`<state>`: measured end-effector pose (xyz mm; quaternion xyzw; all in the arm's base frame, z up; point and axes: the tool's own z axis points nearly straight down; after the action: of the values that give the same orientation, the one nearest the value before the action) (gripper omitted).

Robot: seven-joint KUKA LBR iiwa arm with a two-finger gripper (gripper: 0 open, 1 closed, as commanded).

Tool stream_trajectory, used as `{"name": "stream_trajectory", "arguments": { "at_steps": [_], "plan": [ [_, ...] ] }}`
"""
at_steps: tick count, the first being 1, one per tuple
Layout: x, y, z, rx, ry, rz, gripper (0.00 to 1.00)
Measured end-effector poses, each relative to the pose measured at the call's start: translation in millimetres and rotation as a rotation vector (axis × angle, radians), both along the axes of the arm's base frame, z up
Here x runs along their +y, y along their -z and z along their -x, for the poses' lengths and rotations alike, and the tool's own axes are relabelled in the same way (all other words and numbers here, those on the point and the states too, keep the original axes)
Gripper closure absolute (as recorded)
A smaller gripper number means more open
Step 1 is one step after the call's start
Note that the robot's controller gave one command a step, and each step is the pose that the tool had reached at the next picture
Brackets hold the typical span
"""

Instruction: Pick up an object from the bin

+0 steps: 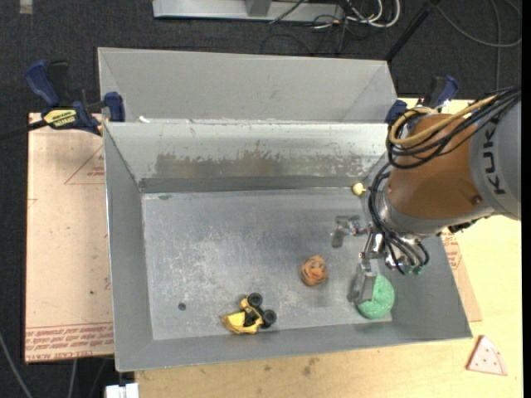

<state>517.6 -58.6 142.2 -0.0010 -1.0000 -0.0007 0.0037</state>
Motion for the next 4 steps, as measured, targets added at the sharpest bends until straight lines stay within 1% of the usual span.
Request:
{"name": "stream_trajectory", "arguments": {
  "at_steps": [1,2,3,4],
  "plan": [
    [0.2,-4.4,-1.8,-0.008,-0.002,0.001,0.0],
    [14.7,38.1,-26.0,-0.017,-0.051,0.002,0.0],
    [31.7,72.5,-31.7,-0.008,0.064,0.001,1.0],
    [31.8,72.5,-31.7,-0.008,0.064,0.001,1.0]
  ]
}}
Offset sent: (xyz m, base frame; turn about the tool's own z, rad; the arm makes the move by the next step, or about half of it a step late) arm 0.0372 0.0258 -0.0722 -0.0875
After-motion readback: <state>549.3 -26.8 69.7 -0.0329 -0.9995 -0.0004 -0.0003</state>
